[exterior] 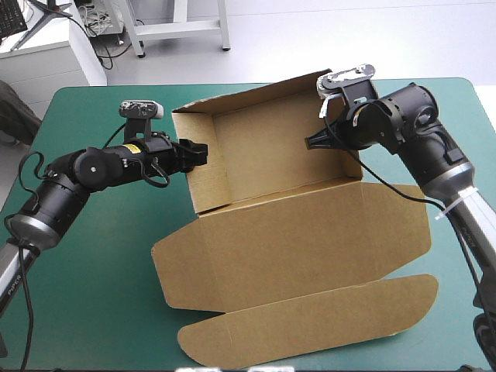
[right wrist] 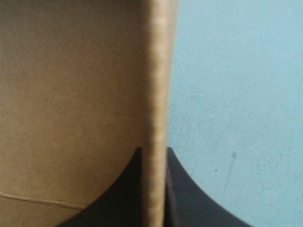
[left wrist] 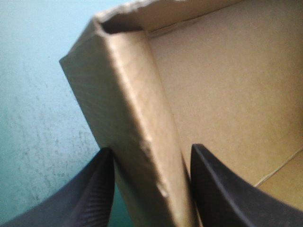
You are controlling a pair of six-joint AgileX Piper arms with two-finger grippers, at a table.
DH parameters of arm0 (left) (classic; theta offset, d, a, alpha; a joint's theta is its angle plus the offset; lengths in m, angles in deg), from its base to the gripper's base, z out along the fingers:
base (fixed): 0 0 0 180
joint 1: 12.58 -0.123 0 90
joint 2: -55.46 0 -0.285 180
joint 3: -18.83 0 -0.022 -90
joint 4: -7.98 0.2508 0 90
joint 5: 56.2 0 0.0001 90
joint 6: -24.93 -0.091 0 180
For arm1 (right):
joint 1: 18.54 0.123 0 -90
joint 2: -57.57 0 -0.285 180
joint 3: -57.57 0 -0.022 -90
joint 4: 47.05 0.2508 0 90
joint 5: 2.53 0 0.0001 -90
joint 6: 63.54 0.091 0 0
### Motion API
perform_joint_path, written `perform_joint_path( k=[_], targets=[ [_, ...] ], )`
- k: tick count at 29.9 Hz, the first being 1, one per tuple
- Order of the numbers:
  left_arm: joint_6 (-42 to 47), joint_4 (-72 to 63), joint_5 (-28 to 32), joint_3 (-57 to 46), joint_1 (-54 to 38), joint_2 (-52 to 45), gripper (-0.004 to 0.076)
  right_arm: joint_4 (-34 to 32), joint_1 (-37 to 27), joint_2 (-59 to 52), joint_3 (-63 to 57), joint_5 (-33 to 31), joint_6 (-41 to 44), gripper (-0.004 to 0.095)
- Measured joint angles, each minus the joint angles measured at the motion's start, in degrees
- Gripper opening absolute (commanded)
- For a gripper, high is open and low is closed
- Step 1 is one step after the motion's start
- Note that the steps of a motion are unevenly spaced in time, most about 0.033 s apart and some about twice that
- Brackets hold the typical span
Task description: Fold the box
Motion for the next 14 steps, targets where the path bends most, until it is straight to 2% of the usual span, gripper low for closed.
perform_joint_path(
  k=[2, 6, 7, 14],
  targets=[
    [0.7, 0.8, 0.1, 0.1, 0.0, 0.0, 0.0287, -1.1, 0.9, 0.0, 0.0, 0.6, 0.9, -0.0012],
    [1.8, 3.5, -0.6, 1.0, -0.2, 0.6, 0.0041, -2.1, 2.1, 0.8, 0.0, 0.9, 2.5, -0.0012],
    [2.2, 4.5, -0.8, 1.4, -0.3, 0.9, 0.0003, -2.1, 2.2, 1.1, 0.0, 0.9, 3.2, -0.0012],
    [6.0, 11.0, -1.5, 3.2, -0.6, 3.6, -0.0009, -2.1, 3.6, 5.7, 0.1, 0.8, 7.1, -0.0012]
  ],
)
